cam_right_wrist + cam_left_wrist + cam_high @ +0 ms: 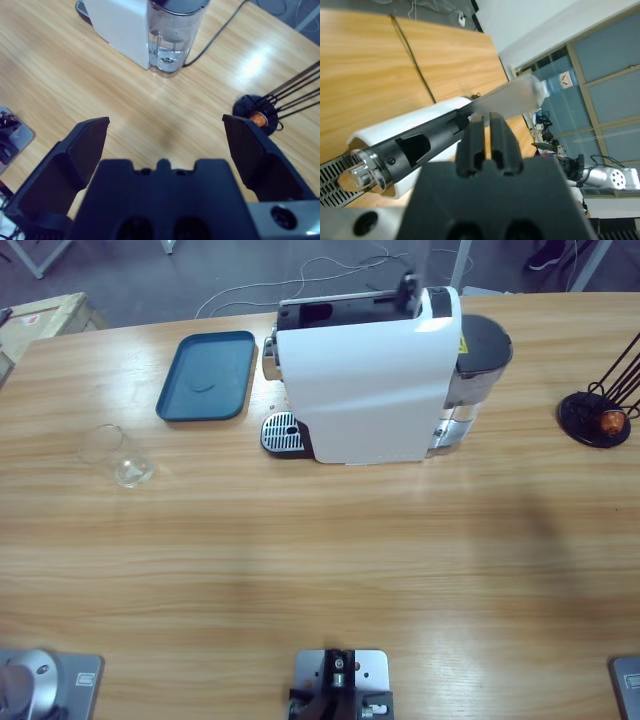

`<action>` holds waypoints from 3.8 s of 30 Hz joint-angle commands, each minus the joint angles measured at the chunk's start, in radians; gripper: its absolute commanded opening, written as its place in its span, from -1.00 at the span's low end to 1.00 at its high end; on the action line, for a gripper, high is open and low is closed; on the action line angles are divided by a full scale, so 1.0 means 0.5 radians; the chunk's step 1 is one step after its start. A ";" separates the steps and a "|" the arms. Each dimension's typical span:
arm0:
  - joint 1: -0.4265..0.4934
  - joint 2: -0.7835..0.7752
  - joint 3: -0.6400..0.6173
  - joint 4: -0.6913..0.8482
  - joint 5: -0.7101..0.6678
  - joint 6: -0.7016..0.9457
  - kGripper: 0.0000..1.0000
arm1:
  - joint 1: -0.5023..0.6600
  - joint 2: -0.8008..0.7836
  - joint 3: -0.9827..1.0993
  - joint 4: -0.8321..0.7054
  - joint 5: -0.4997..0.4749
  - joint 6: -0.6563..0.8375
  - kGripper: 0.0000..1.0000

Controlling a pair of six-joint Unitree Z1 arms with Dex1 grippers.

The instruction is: Pour coffee

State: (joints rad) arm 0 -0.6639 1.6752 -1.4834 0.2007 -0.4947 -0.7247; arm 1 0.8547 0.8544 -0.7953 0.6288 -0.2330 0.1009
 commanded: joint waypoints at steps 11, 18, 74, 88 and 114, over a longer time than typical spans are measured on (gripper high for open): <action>-0.372 -0.821 1.162 0.077 0.927 1.830 0.98 | -0.485 0.842 0.077 -0.222 -0.492 0.822 0.88; -0.372 -1.071 1.573 0.050 1.026 1.788 0.98 | -0.752 1.057 0.413 -0.826 -0.527 1.052 0.98; -0.372 -0.976 1.414 0.053 1.054 1.683 0.98 | -1.317 1.798 1.133 -2.629 -0.235 0.696 -0.41; -0.372 -0.982 1.432 0.053 1.054 1.680 0.98 | -1.317 1.662 1.118 -2.562 -0.226 0.623 -1.00; -0.377 -0.893 1.462 0.026 1.026 1.666 0.98 | -1.276 0.936 0.576 -1.659 -0.218 0.492 -1.00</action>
State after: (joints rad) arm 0 -0.8417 1.1921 -0.7791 0.2239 0.0204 0.1219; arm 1 0.2038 1.4479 -0.4299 -0.3120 -0.3313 0.3582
